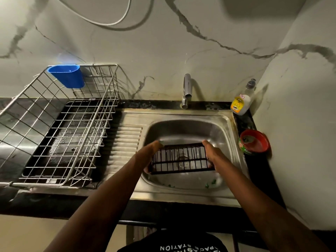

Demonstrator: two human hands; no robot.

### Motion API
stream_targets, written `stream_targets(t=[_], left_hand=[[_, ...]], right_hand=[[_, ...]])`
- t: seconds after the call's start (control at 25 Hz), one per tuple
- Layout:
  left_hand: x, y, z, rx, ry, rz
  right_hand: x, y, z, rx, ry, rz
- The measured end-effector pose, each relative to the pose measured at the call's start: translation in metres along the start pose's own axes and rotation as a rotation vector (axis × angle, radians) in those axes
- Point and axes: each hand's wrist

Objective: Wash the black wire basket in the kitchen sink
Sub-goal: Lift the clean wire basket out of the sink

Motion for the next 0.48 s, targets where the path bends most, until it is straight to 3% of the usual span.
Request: stream_targets(t=[0.08, 0.24, 0.32, 0.48], left_hand=[[0.0, 0.013, -0.009, -0.034, -0.018, 0.04], [0.003, -0.011, 0.006, 0.182, -0.113, 0.128], [-0.002, -0.023, 0.015, 0.429, -0.117, 0.211], [-0.015, -0.063, 0.016, 1.097, -0.096, 0.178]], right_hand=[[0.001, 0.003, 0.005, -0.021, -0.005, -0.017], [-0.004, -0.005, -0.002, -0.088, 0.016, 0.108], [-0.004, -0.008, -0.006, -0.254, 0.061, 0.274], [0.005, -0.035, 0.001, -0.883, 0.279, 0.641]])
Point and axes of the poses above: each hand's wrist, its own y-axis towards the middle knuckle, its own x-axis out of the palm, z = x × y, and after that the axes turned 12 degrees about -y, right-handed
